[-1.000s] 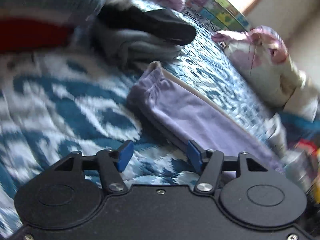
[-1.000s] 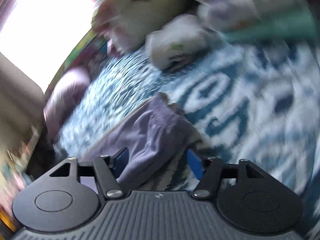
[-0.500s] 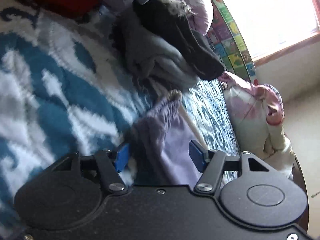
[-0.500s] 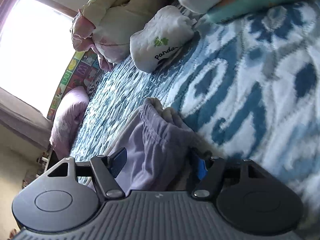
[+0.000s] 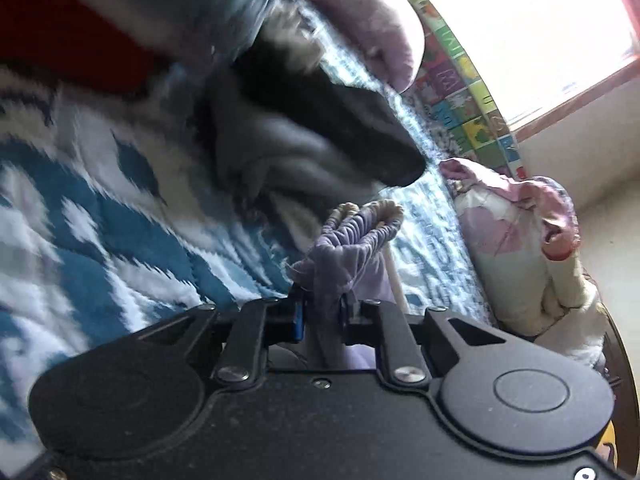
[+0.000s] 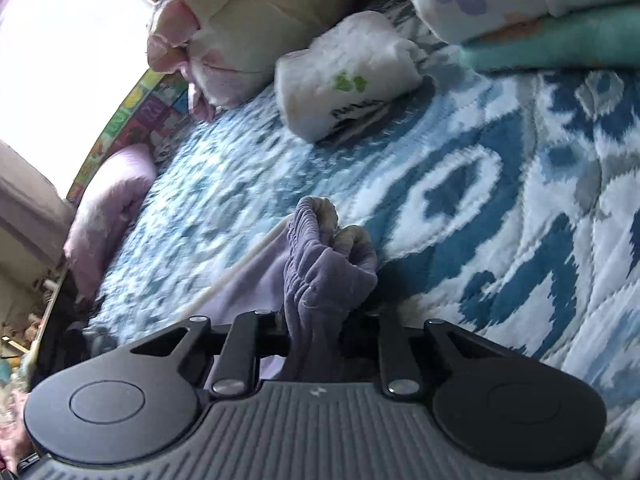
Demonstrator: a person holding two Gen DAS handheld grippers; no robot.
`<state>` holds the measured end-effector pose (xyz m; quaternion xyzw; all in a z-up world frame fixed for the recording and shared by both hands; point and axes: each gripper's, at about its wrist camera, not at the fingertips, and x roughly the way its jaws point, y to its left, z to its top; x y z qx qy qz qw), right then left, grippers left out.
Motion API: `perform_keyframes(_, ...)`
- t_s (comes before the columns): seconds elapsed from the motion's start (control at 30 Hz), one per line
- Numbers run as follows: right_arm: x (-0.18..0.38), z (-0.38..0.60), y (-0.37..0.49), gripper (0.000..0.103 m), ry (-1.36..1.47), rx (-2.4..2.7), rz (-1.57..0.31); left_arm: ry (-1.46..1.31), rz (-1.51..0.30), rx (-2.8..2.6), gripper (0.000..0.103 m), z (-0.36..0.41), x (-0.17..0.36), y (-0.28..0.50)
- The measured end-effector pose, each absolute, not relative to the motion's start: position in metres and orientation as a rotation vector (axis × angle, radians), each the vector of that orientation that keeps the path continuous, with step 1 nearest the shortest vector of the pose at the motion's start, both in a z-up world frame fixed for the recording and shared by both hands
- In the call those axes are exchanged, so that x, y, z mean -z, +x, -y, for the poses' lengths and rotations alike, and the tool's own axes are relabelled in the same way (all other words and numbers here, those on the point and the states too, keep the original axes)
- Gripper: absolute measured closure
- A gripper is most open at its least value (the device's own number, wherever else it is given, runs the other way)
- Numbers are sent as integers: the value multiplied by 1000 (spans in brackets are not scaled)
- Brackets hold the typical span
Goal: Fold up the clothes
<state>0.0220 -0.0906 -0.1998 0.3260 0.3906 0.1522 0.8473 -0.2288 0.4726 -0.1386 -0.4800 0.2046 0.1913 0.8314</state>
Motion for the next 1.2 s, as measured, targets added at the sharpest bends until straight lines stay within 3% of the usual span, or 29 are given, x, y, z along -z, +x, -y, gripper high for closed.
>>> perform_keyframes(0.1, 195, 96, 6, 82, 681, -364, -872, -993, -421, -418, 89, -466, 117, -272)
perform_keyframes(0.23, 205, 101, -23, 81, 656, -402, -976, -1002, -475, -467, 85, -456, 134, -338)
perform_keyframes(0.3, 211, 104, -38, 76, 643, -421, -1028, -1034, -593, -528, 65, -458, 166, -364)
perform_keyframes(0.33, 213, 105, -45, 66, 636, -430, -1054, -1086, -578, -527, 69, -461, 176, -378)
perform_keyframes(0.4, 217, 110, -57, 70, 652, -443, -1074, -1194, -519, -512, 65, -466, 192, -406)
perform_keyframes(0.47, 218, 120, -67, 66, 719, -443, -1037, -1176, -517, -505, 57, -466, 188, -411)
perform_keyframes(0.53, 216, 126, -74, 42, 758, -447, -1000, -1162, -528, -494, 52, -464, 185, -405)
perform_keyframes(0.6, 210, 124, -73, 34, 719, -441, -962, -1168, -522, -481, 52, -464, 185, -401)
perform_keyframes(0.9, 227, 139, -68, 35, 801, -469, -917, -1198, -457, -465, 52, -455, 196, -395)
perform_keyframes(1.03, 234, 139, -72, 35, 814, -495, -875, -1174, -430, -468, 55, -451, 196, -387)
perform_keyframes(1.13, 235, 136, -76, 35, 796, -502, -842, -1141, -440, -486, 72, -445, 196, -378)
perform_keyframes(1.17, 233, 133, -76, 35, 773, -500, -838, -1143, -438, -487, 87, -444, 195, -376)
perform_keyframes(1.2, 231, 130, -76, 35, 750, -497, -834, -1148, -435, -488, 90, -444, 194, -374)
